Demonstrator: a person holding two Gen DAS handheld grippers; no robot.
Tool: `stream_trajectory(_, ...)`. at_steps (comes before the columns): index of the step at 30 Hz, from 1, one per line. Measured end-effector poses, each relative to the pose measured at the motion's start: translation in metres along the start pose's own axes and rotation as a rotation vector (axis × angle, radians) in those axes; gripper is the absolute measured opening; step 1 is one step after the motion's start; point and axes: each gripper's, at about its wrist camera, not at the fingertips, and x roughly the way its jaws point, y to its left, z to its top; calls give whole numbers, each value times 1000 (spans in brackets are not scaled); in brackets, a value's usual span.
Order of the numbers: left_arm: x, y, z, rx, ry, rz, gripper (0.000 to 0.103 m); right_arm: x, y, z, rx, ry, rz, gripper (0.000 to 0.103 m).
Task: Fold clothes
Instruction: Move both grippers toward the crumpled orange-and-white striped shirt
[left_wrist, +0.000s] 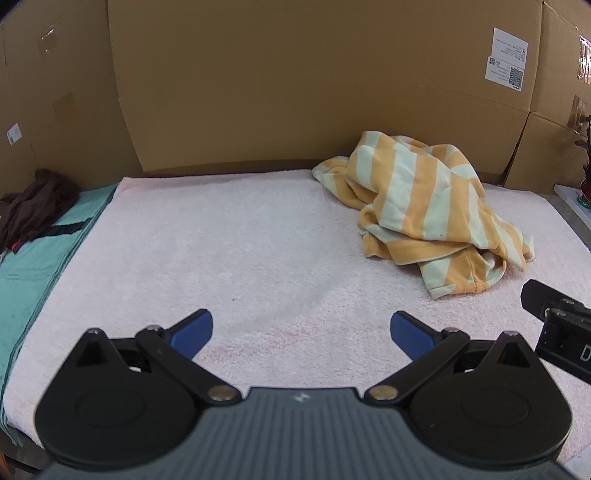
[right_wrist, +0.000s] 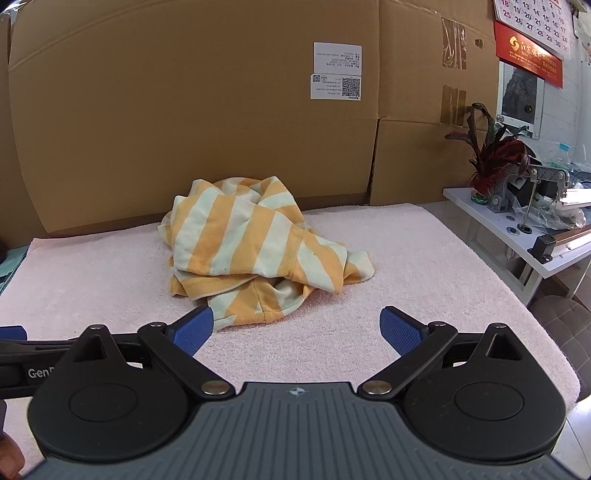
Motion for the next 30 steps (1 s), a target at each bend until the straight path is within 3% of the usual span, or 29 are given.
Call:
stream_trajectory(17, 8, -13, 14, 53, 10, -33, 102, -1, -3, 4, 6, -16, -13, 92)
stream_trajectory(24, 24, -10, 24, 37, 26, -20, 102, 23, -8, 10, 16, 51, 19, 87)
stream_trajectory(30, 38, 2, 35, 13, 36, 1, 102, 42, -7, 26, 5, 54, -6, 87)
